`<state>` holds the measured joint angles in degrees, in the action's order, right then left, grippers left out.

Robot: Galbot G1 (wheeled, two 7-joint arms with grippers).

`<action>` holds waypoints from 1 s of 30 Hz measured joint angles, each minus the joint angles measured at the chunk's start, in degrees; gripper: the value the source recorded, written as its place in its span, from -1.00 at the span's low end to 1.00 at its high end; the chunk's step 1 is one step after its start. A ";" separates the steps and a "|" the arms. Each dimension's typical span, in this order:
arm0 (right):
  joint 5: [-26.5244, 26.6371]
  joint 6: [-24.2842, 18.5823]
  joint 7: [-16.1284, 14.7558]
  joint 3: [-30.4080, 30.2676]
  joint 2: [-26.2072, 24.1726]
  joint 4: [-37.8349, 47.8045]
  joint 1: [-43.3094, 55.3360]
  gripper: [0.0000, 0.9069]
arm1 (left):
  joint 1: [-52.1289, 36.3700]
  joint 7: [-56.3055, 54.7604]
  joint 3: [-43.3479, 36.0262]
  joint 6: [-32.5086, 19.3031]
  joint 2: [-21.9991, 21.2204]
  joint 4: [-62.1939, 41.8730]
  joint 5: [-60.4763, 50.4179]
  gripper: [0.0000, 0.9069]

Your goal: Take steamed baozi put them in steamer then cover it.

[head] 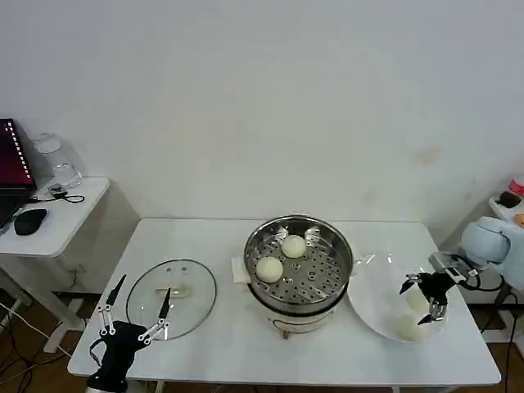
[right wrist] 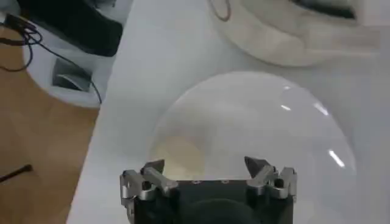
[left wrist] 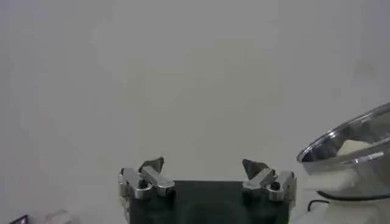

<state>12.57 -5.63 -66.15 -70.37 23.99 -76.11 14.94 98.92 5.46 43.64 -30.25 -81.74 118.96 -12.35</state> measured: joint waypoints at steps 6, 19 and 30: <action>-1.13 -0.08 -0.14 0.98 -0.07 0.63 -1.97 1.00 | 0.44 -0.03 0.08 -0.05 0.03 -0.02 -0.06 1.00; -2.22 0.27 0.71 2.52 0.97 2.61 -4.91 1.00 | 0.44 -0.06 0.14 -0.04 0.23 0.23 -0.03 1.00; -2.09 0.44 1.31 2.53 2.16 3.78 -5.90 0.93 | 0.44 -0.05 0.09 -0.01 0.35 -0.04 -0.04 1.00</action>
<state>10.48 -5.18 -64.84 -67.84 26.15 -72.32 9.03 99.37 5.41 43.74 -30.26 -81.39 118.91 -12.39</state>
